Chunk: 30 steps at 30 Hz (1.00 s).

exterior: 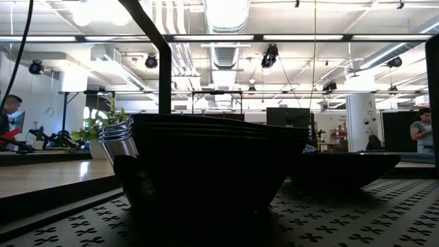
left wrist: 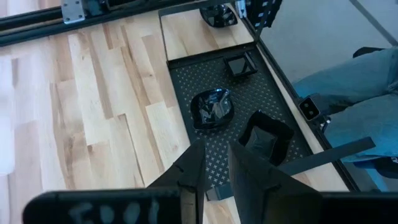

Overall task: Pick & Place Mini shaped plates
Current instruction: Stack the leaf shaped plate on top of the other leaf shaped plates on the shelf

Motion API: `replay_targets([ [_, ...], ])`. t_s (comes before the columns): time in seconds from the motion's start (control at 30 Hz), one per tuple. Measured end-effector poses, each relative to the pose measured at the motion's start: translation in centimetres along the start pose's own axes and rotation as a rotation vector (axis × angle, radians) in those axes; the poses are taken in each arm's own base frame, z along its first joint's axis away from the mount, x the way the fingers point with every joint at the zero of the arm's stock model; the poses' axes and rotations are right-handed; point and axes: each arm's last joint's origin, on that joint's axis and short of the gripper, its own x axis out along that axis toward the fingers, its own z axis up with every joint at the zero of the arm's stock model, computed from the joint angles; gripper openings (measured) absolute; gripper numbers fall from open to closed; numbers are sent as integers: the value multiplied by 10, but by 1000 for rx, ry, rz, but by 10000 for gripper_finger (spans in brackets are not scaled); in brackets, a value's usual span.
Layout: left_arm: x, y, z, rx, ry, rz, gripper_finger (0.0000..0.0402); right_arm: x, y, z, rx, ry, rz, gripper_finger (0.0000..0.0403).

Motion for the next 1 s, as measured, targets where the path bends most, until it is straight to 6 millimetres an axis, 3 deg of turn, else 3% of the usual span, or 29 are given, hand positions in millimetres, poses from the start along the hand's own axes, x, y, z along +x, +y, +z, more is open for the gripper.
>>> replay_targets([
  [0.3,0,1,0,-22,5,22,62,26,-3,-2,-9,-14,45,52],
  [1.0,1,1,0,-22,10,43,62,62,-5,-4,-91,-68,195,52],
])
